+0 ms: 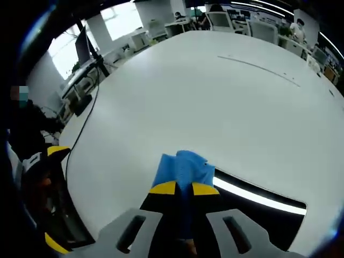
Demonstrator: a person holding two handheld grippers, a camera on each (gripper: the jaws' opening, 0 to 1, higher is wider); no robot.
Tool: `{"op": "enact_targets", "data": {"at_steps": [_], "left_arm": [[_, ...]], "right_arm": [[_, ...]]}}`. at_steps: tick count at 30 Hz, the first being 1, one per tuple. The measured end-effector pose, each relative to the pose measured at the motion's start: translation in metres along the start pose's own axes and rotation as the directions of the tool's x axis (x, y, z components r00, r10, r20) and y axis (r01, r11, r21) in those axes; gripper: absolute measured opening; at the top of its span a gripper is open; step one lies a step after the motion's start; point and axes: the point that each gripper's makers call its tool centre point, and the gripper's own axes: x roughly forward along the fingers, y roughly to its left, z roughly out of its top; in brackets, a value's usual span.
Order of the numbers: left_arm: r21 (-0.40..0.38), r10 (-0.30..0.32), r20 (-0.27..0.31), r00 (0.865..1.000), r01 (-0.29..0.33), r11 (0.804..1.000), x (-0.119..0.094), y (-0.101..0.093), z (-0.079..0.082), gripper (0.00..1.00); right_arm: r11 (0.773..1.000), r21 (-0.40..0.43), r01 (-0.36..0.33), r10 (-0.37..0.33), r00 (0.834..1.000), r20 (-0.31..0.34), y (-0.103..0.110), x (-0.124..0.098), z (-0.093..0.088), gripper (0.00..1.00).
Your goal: Wipe the mirror surface with the cleaning cloth until all visible marks leave the cleaned area.
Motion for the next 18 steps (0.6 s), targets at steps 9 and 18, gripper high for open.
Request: {"op": "enact_targets", "data": {"at_steps": [9,18], "left_arm": [[-0.006,-0.002,-0.002,1.000,0.002,1.000,-0.001,0.000,0.000,1.00],[-0.012,-0.005,-0.001,1.000,0.005,1.000,0.001,0.000,0.000,1.00]], "right_arm": [[1.000,0.013,0.009,-0.009,1.000,0.009,-0.008,0.007,0.013,0.03],[1.000,0.004,0.009,-0.009,1.000,0.014,-0.009,0.008,0.015,0.03]]}}
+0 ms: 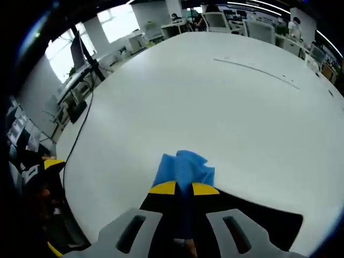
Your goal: Wipe the mirror surface with the cleaning cloth until all visible marks leave the cleaned area.
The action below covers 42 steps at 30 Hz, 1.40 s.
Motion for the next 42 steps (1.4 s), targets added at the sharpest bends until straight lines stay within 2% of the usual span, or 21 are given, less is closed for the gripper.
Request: {"op": "enact_targets", "data": {"at_steps": [5,10,15,31,42], "left_arm": [[0.003,-0.001,-0.005,1.000,0.001,1.000,0.000,0.000,-0.001,1.00],[0.016,0.013,0.011,1.000,-0.013,1.000,0.000,0.004,0.007,1.00],[0.018,0.013,0.009,1.000,-0.013,1.000,-0.001,0.004,0.008,1.00],[0.014,0.017,0.000,1.000,-0.017,1.000,-0.002,0.001,0.007,1.00],[0.018,0.022,0.003,1.000,-0.022,1.000,-0.001,0.001,0.007,1.00]], "right_arm": [[1.000,-0.027,-0.006,0.006,1.000,0.002,0.000,0.000,0.000,0.03],[1.000,-0.021,-0.022,0.022,1.000,-0.003,0.000,0.000,0.000,0.03],[0.998,-0.068,-0.009,0.009,1.000,0.003,0.001,-0.001,-0.001,0.03],[0.999,-0.028,-0.029,0.030,0.999,0.011,-0.006,-0.004,-0.002,0.03],[0.999,-0.033,-0.023,0.024,1.000,0.013,-0.014,-0.008,-0.006,0.03]]}}
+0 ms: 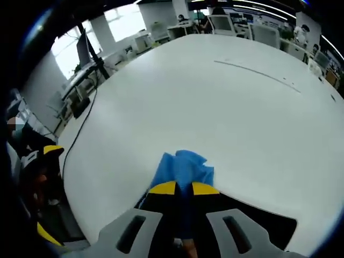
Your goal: Wipe the mirror surface with the cleaning cloth until all visible marks leave the cleaned area.
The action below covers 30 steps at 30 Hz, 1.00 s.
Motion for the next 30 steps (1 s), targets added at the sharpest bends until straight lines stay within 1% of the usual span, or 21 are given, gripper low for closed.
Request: {"op": "enact_targets", "data": {"at_steps": [3,22,30], "left_arm": [[-0.001,0.001,0.006,1.000,-0.001,1.000,0.000,-0.001,0.002,1.00],[0.001,-0.003,0.006,1.000,0.003,1.000,0.000,-0.004,0.002,1.00],[0.001,-0.004,0.009,1.000,0.004,1.000,0.000,-0.005,0.003,1.00]], "right_arm": [[1.000,-0.004,0.002,-0.002,1.000,-0.001,-0.002,-0.001,-0.001,0.03],[1.000,0.016,0.021,-0.021,1.000,-0.002,-0.023,-0.010,-0.009,0.03],[0.999,0.024,0.029,-0.029,1.000,-0.006,-0.027,-0.011,-0.010,0.03]]}}
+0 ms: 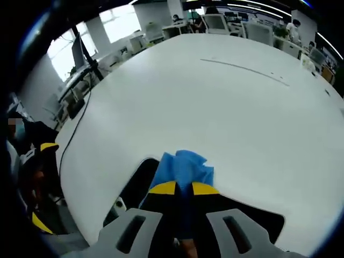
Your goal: Wipe the mirror surface with the cleaning cloth until all visible marks leave the cleaned area.
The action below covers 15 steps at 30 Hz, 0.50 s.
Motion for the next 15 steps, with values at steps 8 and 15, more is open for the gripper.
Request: {"op": "enact_targets", "data": {"at_steps": [8,15], "left_arm": [[-0.001,0.002,0.002,1.000,-0.002,1.000,0.000,0.001,0.001,1.00],[0.000,0.002,0.004,1.000,-0.002,1.000,0.000,0.000,0.002,1.00]], "right_arm": [[1.000,-0.008,0.013,-0.013,1.000,0.005,0.002,-0.001,-0.003,0.03],[1.000,-0.007,0.021,-0.021,1.000,0.015,0.005,-0.005,-0.010,0.03]]}}
